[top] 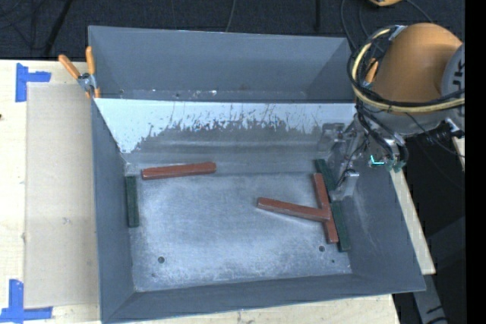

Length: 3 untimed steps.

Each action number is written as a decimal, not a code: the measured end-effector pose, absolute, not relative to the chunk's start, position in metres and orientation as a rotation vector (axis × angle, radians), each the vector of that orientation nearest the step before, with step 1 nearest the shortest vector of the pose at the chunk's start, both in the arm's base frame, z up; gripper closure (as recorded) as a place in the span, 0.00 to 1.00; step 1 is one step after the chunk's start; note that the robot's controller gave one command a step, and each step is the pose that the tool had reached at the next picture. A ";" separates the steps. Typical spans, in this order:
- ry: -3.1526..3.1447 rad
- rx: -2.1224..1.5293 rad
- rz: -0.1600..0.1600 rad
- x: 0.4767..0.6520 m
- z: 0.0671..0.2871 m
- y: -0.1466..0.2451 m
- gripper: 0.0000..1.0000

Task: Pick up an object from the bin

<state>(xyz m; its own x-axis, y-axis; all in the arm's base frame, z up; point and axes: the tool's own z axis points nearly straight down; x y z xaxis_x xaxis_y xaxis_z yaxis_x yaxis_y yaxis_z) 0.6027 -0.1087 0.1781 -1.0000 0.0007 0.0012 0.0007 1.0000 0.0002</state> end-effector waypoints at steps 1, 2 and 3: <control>-3.141 0.001 0.000 0.603 0.178 -0.108 0.00; -3.150 0.020 0.004 0.608 0.139 -0.087 0.00; -3.141 0.108 -0.006 0.600 0.084 -0.091 0.00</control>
Offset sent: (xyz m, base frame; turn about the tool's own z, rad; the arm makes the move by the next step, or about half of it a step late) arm 0.0077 0.0584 -0.1015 -0.0397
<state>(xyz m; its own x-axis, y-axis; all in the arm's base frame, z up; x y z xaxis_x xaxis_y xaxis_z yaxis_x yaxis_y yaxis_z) 0.5997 -0.0907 0.0840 -0.9976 -0.0688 -0.0015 -0.0688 0.9976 0.0036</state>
